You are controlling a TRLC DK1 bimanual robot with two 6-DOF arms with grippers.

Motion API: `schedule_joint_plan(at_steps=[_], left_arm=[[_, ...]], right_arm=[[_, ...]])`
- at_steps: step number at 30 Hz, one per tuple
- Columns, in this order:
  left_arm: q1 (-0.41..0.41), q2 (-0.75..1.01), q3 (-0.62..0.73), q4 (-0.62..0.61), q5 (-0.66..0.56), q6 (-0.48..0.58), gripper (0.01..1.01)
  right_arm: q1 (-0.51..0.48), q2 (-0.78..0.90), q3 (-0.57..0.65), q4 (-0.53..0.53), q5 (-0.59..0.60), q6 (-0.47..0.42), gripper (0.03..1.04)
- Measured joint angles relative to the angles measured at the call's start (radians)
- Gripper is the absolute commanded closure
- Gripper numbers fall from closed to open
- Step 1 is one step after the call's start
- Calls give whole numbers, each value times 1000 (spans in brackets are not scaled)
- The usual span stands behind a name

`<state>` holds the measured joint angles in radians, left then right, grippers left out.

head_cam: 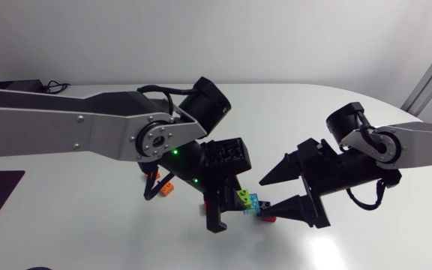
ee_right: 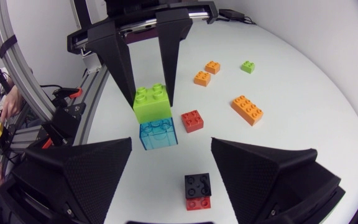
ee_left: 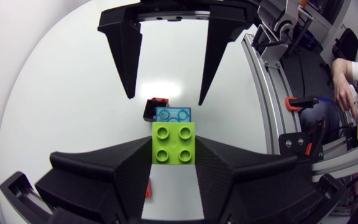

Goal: Separate the duplo bricks

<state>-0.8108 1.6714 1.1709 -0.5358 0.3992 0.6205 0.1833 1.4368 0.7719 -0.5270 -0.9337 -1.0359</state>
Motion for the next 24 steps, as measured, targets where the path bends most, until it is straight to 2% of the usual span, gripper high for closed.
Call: schedule_joint_plan(at_steps=[4,10,20,22,24], left_arm=[[0,0,0,-3,17,0,667],[0,0,0,-4,51,0,667],[6,0,30,-11,69,0,667],[8,0,34,-11,70,0,667],[9,0,37,-11,70,0,667]], right_arm=[[9,0,4,-19,-10,0,164],[55,0,4,-21,-10,0,230],[67,-4,4,-20,-10,0,600],[67,-9,4,-20,-10,0,697],[67,-10,4,-17,-7,0,869]])
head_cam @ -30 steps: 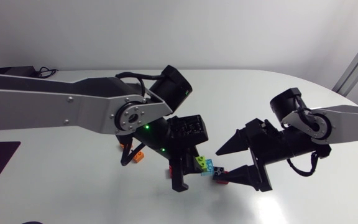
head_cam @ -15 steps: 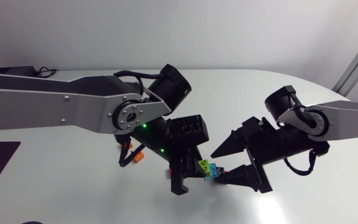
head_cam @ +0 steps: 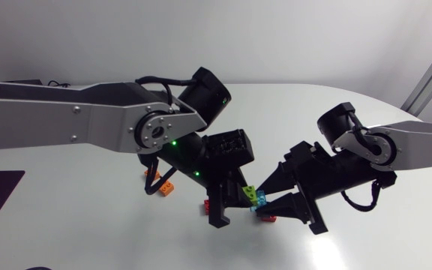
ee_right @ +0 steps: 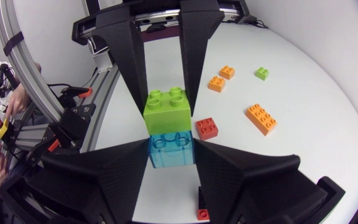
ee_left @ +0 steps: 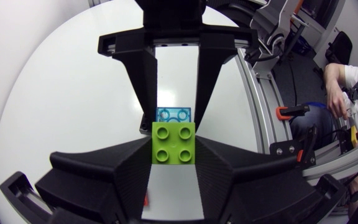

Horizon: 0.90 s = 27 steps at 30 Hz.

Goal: Separate the duplo bricks

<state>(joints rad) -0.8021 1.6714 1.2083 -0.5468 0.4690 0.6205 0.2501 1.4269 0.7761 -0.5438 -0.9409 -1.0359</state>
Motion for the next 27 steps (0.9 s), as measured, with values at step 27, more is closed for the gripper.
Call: schedule_joint_plan(at_steps=[27], left_arm=[[114,72,92,-103,-4,64,667]], right_arm=[[-40,-109,-106,125,127,-13,969]])
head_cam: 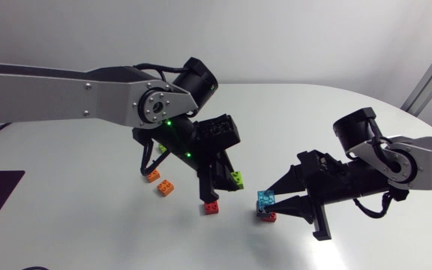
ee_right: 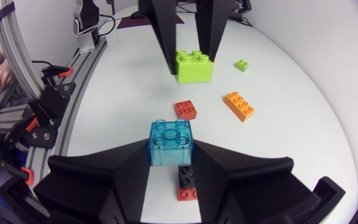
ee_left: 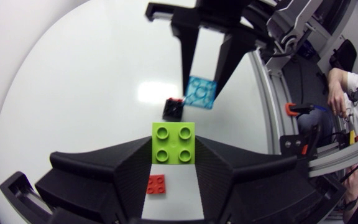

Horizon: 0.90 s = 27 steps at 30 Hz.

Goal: Separate the duplo bricks

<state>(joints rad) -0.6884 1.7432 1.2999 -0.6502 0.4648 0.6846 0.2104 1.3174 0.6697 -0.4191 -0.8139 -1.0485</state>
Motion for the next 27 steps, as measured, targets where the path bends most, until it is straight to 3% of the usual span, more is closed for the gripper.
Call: schedule_joint_plan(at_steps=[5,11,20,27], left_arm=[[148,49,23,2,-77,58,667],[328,164,167,-27,-138,122,667],[373,388,243,-47,-209,168,667],[421,439,261,-50,-260,195,669]], right_arm=[[-11,-18,0,0,0,0,969],[-16,-21,0,0,-1,0,969],[-24,-42,0,0,-2,1,969],[-40,-42,0,0,-9,1,969]])
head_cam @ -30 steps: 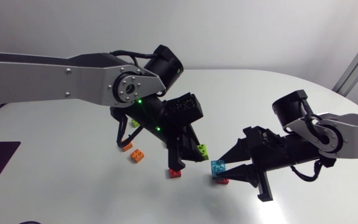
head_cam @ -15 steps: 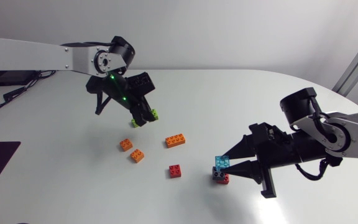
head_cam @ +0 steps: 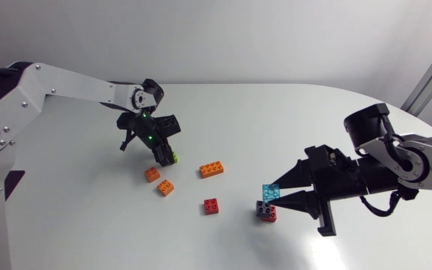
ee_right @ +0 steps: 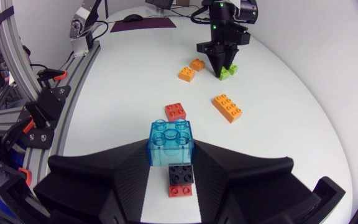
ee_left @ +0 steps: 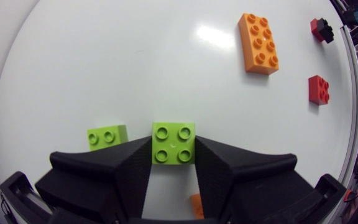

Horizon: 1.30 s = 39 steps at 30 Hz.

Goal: Separate the duplo bricks

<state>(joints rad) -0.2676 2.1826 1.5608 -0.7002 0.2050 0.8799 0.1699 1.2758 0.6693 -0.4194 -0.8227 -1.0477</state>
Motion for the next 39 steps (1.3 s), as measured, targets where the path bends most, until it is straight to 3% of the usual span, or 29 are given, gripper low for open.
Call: schedule_joint_plan(at_steps=[14,15,18,19,25,33,39], left_arm=[[33,34,51,9,-11,21,661],[35,36,54,9,-11,22,620],[38,37,55,11,-11,29,316],[38,37,55,12,-12,34,261],[39,37,54,12,-12,44,59],[29,-32,-2,13,-7,43,51],[-58,-190,-49,16,24,26,51]], right_arm=[[1,3,8,0,0,8,969],[1,3,8,0,0,10,969],[1,3,11,0,0,16,969],[1,3,14,0,0,16,969],[3,13,33,14,-1,39,969],[-76,174,108,187,-2,135,969],[-148,359,150,340,37,210,969]])
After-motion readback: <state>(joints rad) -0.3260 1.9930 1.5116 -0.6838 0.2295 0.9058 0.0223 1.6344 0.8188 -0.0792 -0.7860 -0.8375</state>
